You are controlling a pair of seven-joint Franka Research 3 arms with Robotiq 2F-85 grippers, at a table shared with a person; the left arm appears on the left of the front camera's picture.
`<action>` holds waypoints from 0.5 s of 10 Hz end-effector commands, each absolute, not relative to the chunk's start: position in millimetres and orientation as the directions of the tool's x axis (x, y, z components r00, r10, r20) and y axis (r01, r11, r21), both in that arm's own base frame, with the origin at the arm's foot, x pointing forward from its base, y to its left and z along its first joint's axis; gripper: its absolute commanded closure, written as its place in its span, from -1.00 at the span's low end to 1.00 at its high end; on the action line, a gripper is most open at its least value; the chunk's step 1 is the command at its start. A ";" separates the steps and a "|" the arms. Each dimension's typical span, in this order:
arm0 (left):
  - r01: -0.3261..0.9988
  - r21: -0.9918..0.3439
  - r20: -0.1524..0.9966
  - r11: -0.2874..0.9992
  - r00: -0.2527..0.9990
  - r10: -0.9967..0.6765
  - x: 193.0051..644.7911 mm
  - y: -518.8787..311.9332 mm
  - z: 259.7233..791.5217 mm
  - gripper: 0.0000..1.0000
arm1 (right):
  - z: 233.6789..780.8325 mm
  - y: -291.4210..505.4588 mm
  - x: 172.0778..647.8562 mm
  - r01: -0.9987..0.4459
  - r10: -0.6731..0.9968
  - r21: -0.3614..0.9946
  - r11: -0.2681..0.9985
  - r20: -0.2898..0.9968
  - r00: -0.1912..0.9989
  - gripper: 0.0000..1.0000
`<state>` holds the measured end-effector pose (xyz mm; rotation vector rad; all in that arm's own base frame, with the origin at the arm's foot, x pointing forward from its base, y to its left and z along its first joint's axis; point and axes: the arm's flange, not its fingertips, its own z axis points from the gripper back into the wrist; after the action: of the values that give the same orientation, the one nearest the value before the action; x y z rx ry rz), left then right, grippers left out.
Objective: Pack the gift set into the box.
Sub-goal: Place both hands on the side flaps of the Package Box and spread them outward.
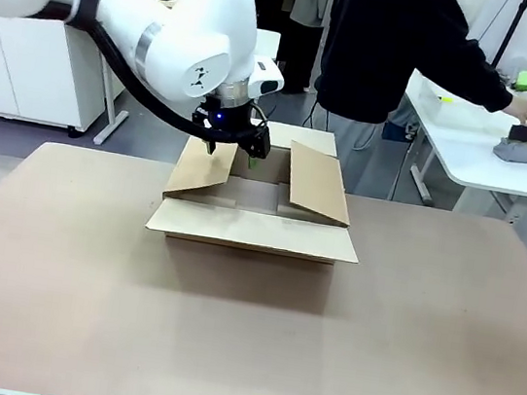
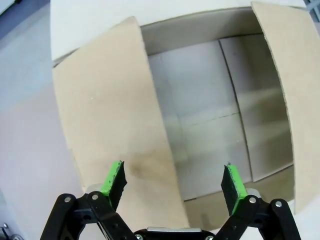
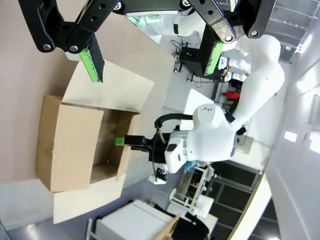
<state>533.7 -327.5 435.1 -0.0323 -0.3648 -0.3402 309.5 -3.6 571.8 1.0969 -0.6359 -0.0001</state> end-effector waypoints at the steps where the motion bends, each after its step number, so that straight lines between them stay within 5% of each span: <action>1: 0.237 0.070 0.341 0.969 0.907 -0.247 545.2 -339.3 443.5 -1.00 | 571.6 -1.6 313.7 -0.338 -0.305 0.820 0.461 0.504 0.808 -1.00; 5: 0.074 0.218 0.302 0.973 0.943 -0.140 549.3 -345.2 427.4 -1.00 | 571.6 -1.6 313.7 -0.338 -0.305 0.820 0.461 0.504 0.808 -1.00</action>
<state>546.7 -332.2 429.4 0.1469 -0.3357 -0.1624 309.4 -3.7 571.7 1.0966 -0.6366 0.0013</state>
